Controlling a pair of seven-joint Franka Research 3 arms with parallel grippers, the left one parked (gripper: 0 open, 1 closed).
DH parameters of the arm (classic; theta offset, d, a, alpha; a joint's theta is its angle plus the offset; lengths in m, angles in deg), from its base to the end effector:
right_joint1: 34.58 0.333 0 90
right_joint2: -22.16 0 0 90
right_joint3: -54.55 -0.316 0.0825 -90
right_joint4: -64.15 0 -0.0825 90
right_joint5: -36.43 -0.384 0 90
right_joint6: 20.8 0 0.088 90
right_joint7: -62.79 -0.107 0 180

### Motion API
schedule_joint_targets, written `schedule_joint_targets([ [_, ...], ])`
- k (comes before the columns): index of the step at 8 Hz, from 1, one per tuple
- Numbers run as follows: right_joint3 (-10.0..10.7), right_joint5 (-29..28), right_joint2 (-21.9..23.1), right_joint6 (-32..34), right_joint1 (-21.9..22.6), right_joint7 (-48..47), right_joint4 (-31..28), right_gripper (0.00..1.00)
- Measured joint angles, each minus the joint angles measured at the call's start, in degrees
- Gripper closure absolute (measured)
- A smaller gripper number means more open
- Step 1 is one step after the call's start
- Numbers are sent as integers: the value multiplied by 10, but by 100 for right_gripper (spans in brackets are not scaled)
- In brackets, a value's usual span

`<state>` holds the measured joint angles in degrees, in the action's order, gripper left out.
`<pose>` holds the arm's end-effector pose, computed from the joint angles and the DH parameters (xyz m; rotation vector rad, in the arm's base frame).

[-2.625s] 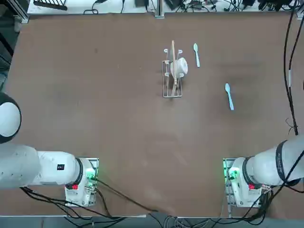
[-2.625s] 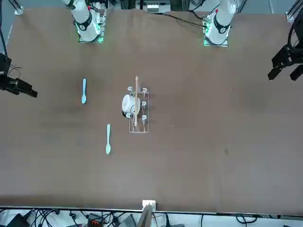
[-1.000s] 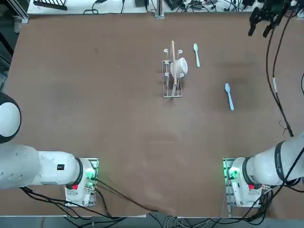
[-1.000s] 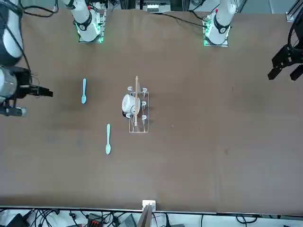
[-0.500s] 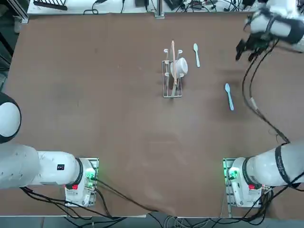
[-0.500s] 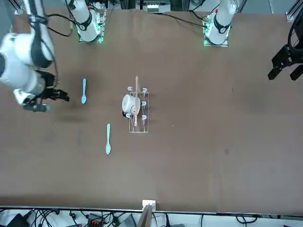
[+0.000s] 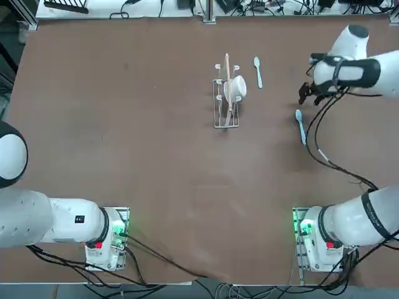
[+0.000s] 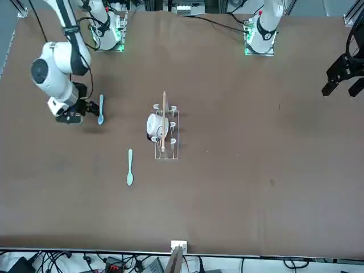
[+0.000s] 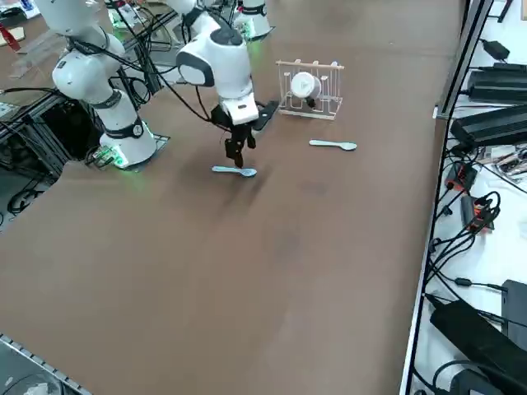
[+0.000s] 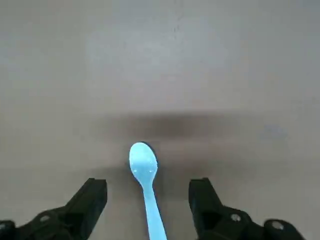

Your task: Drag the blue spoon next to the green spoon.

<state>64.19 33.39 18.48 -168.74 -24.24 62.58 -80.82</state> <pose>0.4596 0.0039 0.2504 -3.1240 0.0567 0.0178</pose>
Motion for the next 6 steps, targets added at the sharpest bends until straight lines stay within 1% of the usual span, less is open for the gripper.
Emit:
schedule_joint_targets([
  [2,0,0,-17,-103,7,0,-68,0],
  [3,-1,0,-33,-133,9,0,-83,0],
  [4,-1,0,-47,-147,11,0,-87,0],
  [6,-1,0,-58,-152,18,0,-88,0],
])
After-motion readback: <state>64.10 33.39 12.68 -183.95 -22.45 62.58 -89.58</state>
